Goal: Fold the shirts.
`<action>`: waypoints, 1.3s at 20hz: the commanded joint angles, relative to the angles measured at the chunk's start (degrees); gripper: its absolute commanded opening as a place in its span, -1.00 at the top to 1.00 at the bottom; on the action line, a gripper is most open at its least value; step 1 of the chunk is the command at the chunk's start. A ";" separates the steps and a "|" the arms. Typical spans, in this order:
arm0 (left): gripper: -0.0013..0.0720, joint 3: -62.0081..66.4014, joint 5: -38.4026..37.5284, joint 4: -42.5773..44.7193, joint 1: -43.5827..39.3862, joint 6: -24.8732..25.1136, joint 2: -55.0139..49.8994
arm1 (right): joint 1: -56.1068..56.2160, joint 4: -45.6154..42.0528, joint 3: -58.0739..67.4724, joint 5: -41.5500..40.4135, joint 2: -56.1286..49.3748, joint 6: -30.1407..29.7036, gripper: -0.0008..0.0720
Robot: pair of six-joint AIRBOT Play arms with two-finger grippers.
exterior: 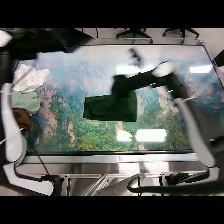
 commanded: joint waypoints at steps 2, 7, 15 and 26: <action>0.93 -8.26 -3.30 -7.74 8.46 6.45 11.45 | 19.43 -0.04 0.04 -33.66 -14.56 -7.87 0.06; 0.93 -13.62 -4.07 -7.67 11.08 10.12 17.16 | 13.05 -0.28 0.04 -22.82 -10.25 -7.80 -0.08; 0.93 -15.82 -5.64 -7.74 10.91 10.23 17.25 | -17.75 -11.34 -1.07 10.67 -1.01 8.63 -0.67; 0.93 -15.82 -5.92 -7.72 10.91 10.12 17.22 | -20.00 -4.63 -6.64 11.87 -14.51 1.88 -0.68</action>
